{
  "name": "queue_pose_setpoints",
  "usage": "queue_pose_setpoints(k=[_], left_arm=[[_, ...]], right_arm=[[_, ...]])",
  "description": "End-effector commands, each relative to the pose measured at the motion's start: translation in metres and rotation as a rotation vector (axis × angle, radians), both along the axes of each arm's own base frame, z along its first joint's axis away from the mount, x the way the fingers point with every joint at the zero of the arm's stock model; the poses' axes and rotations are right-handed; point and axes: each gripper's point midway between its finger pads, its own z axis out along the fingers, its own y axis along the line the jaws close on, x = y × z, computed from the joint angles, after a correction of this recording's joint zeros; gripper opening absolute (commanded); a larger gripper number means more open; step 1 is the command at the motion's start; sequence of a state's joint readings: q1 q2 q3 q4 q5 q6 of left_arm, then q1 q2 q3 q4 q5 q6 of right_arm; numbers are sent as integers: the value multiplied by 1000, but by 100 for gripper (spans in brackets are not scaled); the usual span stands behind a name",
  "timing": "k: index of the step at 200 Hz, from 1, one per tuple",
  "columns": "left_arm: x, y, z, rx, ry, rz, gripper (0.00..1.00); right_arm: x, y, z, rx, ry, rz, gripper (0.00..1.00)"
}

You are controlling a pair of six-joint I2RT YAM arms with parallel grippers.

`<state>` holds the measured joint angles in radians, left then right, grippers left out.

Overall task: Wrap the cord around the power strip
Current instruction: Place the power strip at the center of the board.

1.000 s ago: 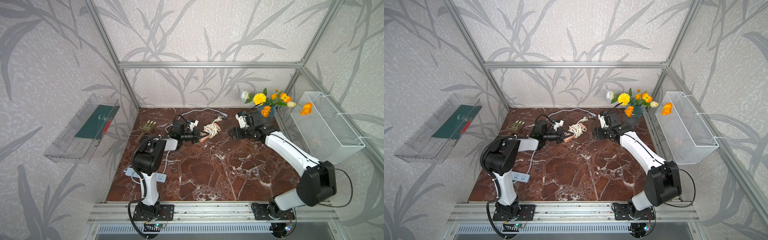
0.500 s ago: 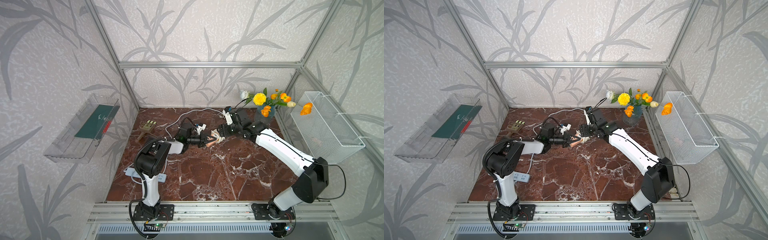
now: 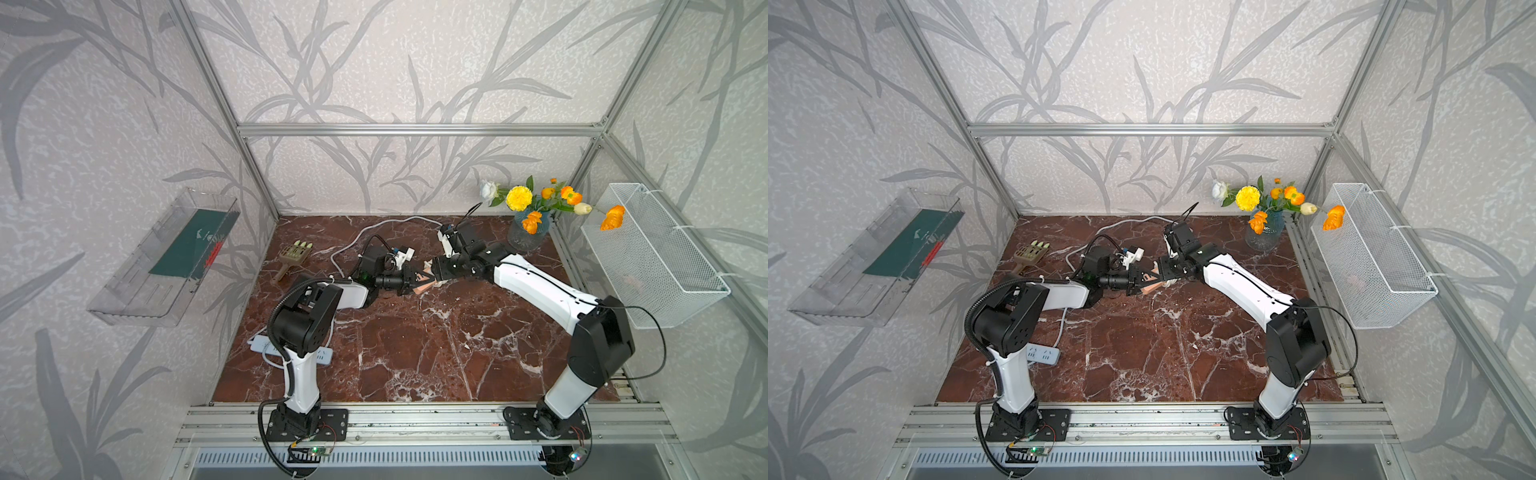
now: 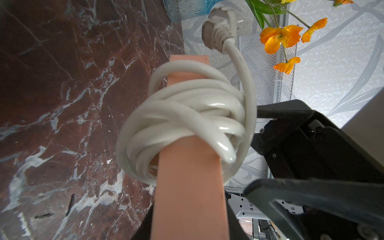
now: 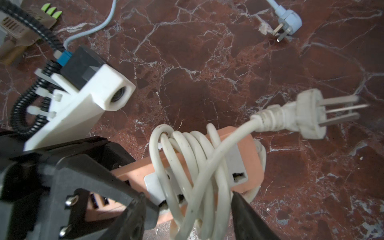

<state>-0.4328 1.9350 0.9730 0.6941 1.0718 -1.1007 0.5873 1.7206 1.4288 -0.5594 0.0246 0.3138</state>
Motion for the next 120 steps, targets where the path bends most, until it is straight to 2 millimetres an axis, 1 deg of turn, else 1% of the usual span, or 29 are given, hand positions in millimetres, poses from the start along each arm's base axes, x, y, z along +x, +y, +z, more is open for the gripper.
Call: queue_pose_setpoints(k=[1,23,54,72,95,109,120], left_arm=[[-1,-7,53,-77,-154,-26,0],[-2,-8,55,-79,-159,-33,0],[-4,-11,58,-85,-169,-47,0],[-4,-12,57,-82,-169,-50,0],[-6,-15,51,-77,-154,-57,0],[-7,-18,49,-75,-148,-62,9],[-8,-19,46,-72,-143,-66,16]], right_arm=[[4,1,-14,-33,16,-2,60],[6,2,-23,-59,31,7,51],[4,4,-40,-67,75,16,30],[2,4,-44,-73,91,15,21],[1,-2,-47,-103,89,12,13],[0,-10,-46,-132,78,1,7],[-2,-16,-45,-144,76,-7,4]])
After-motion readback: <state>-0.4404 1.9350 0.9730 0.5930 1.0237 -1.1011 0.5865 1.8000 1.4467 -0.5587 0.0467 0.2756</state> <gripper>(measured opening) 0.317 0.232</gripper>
